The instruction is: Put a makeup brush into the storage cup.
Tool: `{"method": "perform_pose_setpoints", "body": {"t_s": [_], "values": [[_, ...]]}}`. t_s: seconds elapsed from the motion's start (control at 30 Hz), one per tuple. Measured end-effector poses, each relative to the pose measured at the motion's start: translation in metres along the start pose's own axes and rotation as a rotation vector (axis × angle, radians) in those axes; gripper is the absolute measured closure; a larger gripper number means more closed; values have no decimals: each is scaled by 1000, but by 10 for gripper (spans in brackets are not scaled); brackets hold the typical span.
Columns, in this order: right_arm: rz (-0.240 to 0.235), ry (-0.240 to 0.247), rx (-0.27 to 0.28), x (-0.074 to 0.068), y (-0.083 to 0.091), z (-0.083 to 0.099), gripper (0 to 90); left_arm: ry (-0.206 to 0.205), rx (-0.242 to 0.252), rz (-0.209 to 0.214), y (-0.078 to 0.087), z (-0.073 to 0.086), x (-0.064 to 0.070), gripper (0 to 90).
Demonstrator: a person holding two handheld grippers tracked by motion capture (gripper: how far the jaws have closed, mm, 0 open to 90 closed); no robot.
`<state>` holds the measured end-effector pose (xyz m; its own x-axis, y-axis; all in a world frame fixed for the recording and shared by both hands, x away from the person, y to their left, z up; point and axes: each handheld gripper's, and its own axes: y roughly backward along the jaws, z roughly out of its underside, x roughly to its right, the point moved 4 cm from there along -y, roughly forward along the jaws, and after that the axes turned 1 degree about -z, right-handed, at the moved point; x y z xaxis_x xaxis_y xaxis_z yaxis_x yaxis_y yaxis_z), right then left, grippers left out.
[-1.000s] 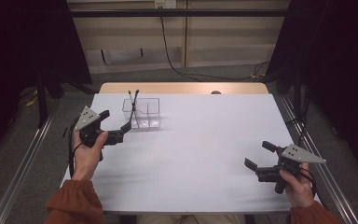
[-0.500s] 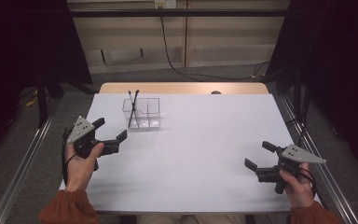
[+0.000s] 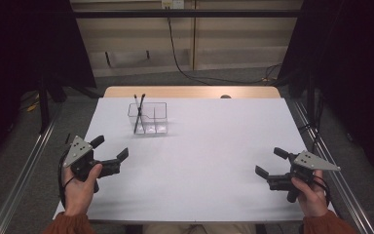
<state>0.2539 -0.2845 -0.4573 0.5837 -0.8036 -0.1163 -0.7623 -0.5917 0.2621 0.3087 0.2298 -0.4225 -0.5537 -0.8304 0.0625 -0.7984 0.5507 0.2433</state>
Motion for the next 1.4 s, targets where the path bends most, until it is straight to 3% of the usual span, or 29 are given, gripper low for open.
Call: {"method": "perform_pose_setpoints", "body": {"t_s": [0.1, 0.23, 0.37, 0.63, 0.8, 1.4], "values": [[-1, 0, 6, 0, 1, 0, 0, 20, -7, 9, 5, 6, 4, 23], [-2, -2, 4, -1, 0, 0, 0, -5, -23, 18, 10, 12, 6, 23], [0, -1, 4, 0, 0, 0, 0, -3, -42, -9, 13, 19, 4, 23], [6, -2, 5, 0, 2, 0, 0, 12, -45, 6, 17, 29, 7, 23], [4, 9, 2, -1, 2, 0, 0, 7, -44, 15, 29, 33, 11, 23], [8, 4, -2, 1, 3, 2, 0, -16, -67, 38, 26, 38, 15, 24]]}}
